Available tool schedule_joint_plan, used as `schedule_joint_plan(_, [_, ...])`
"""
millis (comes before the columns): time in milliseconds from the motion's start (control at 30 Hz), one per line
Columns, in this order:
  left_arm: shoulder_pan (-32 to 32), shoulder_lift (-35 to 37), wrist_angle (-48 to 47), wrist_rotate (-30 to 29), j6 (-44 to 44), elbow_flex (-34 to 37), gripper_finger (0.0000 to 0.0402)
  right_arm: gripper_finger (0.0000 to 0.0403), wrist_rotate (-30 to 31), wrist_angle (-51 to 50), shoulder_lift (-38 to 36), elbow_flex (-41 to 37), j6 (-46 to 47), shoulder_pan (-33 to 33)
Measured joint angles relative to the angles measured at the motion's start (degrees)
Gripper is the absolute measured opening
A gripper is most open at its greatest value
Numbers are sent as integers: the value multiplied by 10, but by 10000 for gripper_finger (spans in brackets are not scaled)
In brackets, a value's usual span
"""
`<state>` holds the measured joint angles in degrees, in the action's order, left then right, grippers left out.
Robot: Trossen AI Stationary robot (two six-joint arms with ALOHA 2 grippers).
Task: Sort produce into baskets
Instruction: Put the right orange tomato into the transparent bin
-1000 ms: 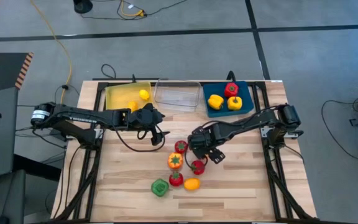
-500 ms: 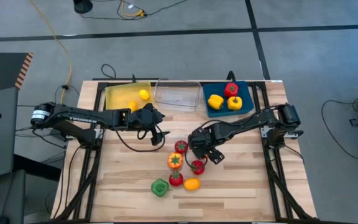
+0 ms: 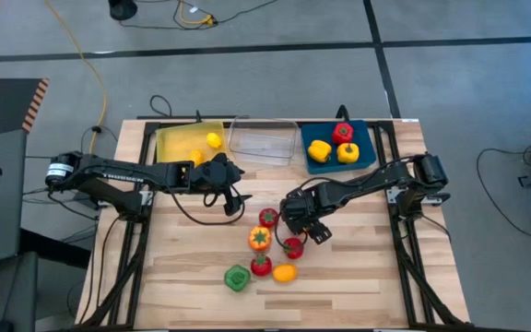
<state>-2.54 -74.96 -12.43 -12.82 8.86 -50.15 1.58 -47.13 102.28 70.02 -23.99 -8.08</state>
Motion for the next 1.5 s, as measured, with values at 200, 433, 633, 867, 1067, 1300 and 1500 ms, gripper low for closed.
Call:
schedule_joint_plan(200, [0,0,0,0,0,0,382,322,-2,0,0,0,1,0])
schedule_joint_plan(433, [0,0,0,0,0,0,382,322,-2,-2,0,5,2,3])
schedule_joint_plan(633, [0,0,0,0,0,0,382,322,7,-6,3,25,2,15])
schedule_joint_plan(867, [0,0,0,0,-7,0,382,321,16,-6,3,40,2,49])
schedule_joint_plan(1067, [0,0,0,0,-8,0,382,321,52,-8,2,67,0,78])
schedule_joint_plan(1300, [0,0,0,-12,-9,0,382,321,64,-9,2,112,0,122])
schedule_joint_plan(1500, [0,0,0,-18,-35,0,382,321,65,-8,1,154,-5,172])
